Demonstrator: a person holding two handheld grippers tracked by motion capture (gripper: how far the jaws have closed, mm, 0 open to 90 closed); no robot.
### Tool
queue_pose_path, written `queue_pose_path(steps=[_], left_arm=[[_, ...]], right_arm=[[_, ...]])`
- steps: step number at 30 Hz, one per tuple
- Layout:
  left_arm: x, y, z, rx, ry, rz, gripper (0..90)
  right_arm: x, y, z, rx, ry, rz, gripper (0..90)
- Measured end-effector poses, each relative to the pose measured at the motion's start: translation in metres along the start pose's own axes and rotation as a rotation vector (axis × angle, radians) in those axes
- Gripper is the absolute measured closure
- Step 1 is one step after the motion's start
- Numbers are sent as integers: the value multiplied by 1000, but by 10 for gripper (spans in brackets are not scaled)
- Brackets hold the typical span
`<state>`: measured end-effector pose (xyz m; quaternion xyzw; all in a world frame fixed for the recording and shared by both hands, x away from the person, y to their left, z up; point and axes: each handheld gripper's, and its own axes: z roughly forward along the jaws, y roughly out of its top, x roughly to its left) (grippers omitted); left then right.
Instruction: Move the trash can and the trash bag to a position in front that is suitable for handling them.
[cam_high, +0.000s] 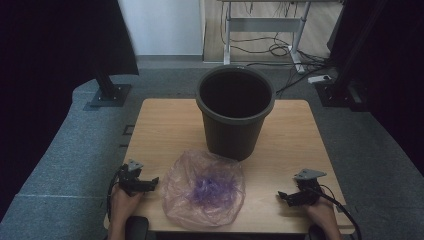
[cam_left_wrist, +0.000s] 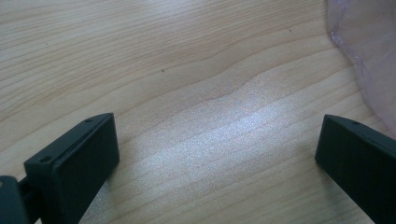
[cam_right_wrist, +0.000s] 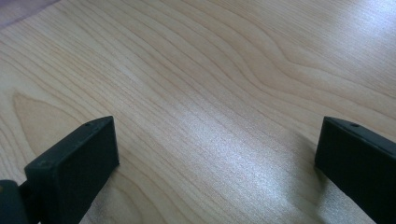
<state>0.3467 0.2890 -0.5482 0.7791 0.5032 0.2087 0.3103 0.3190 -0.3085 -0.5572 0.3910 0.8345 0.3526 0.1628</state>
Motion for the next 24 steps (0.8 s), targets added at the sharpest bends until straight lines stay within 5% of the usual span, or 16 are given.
queue_pose_path(steps=[17,24], left_arm=[[0,0,0,1,4,-4,0],[0,0,0,1,4,-5,0]], right_arm=[[2,-1,-1,-4,4,13,0],[2,6,-1,-36,111,77,0]])
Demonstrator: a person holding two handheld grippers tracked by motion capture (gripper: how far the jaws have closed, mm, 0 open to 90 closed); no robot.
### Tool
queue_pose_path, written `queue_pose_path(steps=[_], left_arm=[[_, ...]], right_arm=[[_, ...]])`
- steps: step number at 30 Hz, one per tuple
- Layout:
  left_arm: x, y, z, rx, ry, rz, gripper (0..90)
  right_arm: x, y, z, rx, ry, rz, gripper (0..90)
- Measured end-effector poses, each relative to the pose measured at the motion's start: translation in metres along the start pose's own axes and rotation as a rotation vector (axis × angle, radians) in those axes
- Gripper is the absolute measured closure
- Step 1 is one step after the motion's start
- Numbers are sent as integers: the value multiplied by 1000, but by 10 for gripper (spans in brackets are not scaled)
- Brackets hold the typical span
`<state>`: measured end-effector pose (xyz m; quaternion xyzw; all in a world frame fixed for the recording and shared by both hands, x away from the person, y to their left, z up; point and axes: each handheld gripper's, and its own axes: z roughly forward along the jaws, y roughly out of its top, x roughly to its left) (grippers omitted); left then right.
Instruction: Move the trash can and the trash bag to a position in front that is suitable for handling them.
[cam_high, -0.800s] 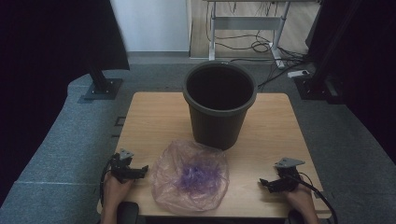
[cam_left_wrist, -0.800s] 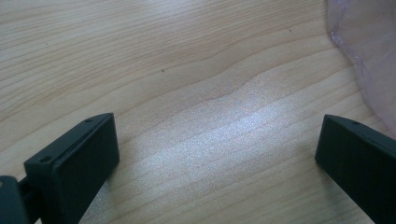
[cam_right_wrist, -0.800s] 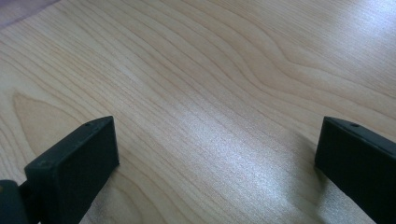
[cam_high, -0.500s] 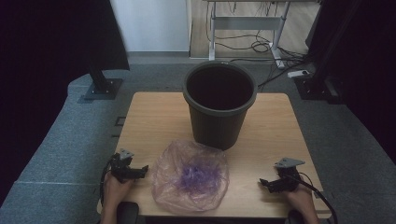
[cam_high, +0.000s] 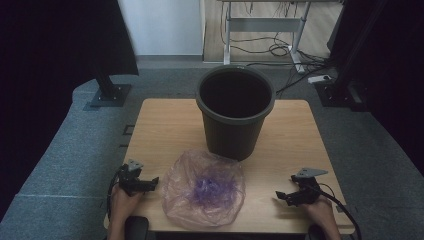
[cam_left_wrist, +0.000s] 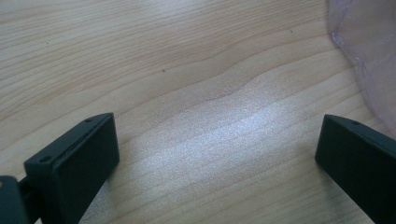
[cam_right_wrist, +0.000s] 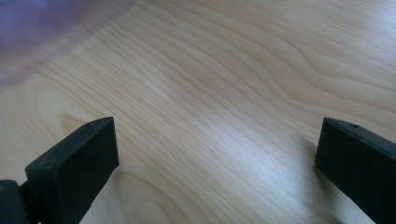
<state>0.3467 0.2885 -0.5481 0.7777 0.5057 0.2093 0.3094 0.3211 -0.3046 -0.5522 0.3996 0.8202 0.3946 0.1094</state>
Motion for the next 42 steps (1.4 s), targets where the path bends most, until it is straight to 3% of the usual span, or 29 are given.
queue_pose_path(steps=[4,7,11,19,26,29,31,36,42], left_arm=[[0,0,0,0,0,0,0],[0,0,0,0,1,-1,0],[0,0,0,0,2,-1,0],[0,0,0,0,3,-3,0],[0,0,0,0,4,-3,0],[0,0,0,0,5,-4,0],[-1,0,0,0,5,-4,0],[-1,0,0,0,5,-4,0],[-1,0,0,0,6,-5,0]], right_arm=[[17,18,0,-2,-28,-80,0],[27,30,2,-20,-28,-107,0],[36,44,7,-31,-16,-116,0],[47,67,22,-44,-12,-77,0],[68,90,42,-22,1,-134,0],[74,95,50,-10,-3,-156,0],[74,95,56,-14,14,-143,0],[72,86,69,55,-41,-184,0],[62,80,65,61,-77,-172,0]])
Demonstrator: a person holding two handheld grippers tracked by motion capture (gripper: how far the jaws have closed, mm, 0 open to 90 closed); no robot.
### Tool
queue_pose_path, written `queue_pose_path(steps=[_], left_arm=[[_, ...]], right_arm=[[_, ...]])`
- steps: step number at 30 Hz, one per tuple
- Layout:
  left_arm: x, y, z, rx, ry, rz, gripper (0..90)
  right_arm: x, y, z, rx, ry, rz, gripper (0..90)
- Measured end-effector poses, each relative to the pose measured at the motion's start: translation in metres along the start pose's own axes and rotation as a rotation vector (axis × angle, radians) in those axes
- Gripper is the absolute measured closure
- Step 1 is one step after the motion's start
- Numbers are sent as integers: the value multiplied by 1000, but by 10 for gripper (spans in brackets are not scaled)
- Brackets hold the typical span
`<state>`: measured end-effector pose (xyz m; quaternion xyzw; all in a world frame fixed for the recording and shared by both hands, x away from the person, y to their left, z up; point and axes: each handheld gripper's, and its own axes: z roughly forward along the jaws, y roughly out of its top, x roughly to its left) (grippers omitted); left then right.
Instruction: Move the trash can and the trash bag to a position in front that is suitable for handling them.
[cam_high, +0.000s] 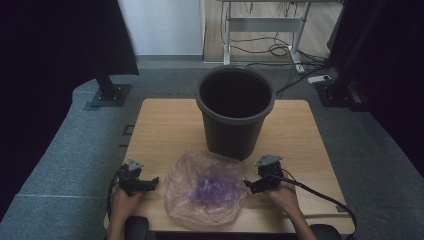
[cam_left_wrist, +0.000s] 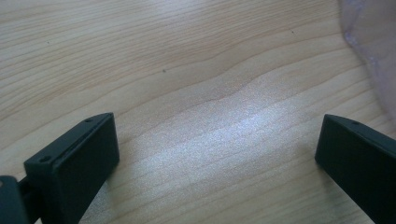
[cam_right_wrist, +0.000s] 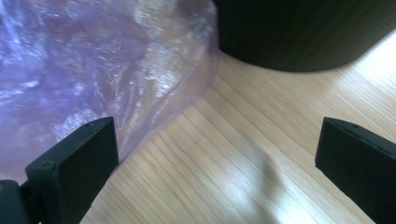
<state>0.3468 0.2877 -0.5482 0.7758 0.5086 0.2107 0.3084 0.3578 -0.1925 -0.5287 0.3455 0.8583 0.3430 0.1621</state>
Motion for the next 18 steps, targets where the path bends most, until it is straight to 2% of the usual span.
queue_pose_path(steps=[10,18], left_arm=[[0,0,0,0,2,-1,0],[0,0,0,1,2,-2,0]], right_arm=[[-30,-28,-21,21,-61,68,0],[-44,-48,-37,36,-103,108,0]])
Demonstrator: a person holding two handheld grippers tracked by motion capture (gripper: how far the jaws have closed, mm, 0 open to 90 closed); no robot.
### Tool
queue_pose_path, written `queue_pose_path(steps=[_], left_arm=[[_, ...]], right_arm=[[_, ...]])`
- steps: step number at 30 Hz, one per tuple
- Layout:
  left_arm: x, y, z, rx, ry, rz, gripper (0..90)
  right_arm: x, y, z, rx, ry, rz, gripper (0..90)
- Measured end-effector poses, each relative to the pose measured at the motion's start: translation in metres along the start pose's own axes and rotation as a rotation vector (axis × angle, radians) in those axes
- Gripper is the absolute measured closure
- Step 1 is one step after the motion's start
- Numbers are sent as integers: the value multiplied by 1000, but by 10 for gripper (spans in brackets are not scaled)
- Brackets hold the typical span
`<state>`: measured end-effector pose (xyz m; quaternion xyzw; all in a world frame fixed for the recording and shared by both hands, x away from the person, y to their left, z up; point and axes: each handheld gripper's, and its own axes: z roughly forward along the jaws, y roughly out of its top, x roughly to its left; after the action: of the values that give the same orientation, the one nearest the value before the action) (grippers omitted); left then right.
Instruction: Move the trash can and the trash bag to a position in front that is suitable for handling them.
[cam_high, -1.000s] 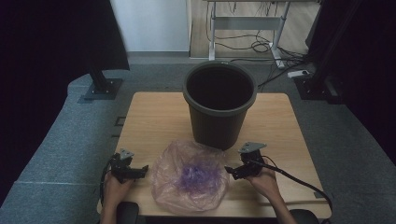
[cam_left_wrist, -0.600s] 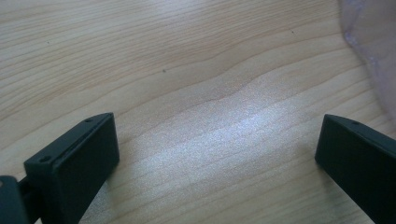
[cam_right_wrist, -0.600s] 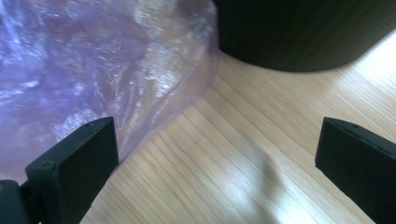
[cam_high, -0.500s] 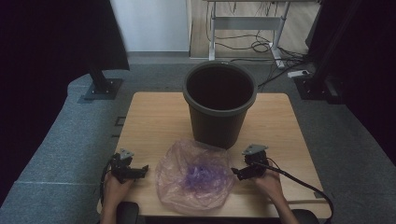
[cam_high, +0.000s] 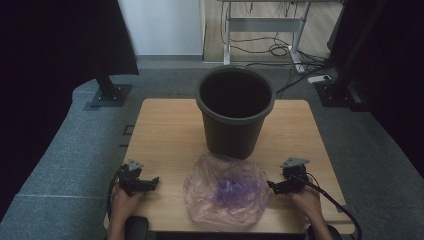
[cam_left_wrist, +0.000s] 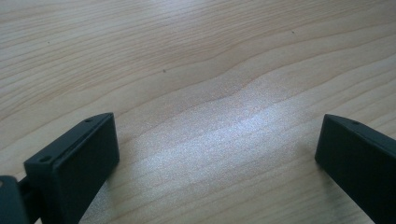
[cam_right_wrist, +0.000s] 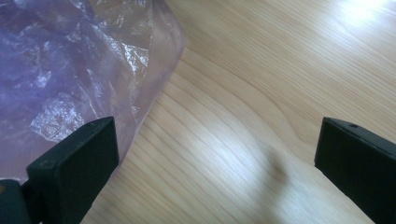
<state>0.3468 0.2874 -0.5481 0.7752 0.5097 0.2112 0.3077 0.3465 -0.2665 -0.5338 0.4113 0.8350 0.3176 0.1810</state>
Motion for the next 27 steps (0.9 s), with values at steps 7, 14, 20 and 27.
queue_pose_path(steps=[7,14,20,27], left_arm=[[0,0,0,0,1,-1,0],[0,0,0,0,1,-2,0],[0,0,0,0,2,-2,0],[0,0,0,0,2,-3,0]], right_arm=[[-22,-18,-21,-16,-40,75,1],[-4,-7,-44,-78,14,67,0],[35,20,-42,-112,97,-12,0],[66,38,-10,-69,140,-62,0]])
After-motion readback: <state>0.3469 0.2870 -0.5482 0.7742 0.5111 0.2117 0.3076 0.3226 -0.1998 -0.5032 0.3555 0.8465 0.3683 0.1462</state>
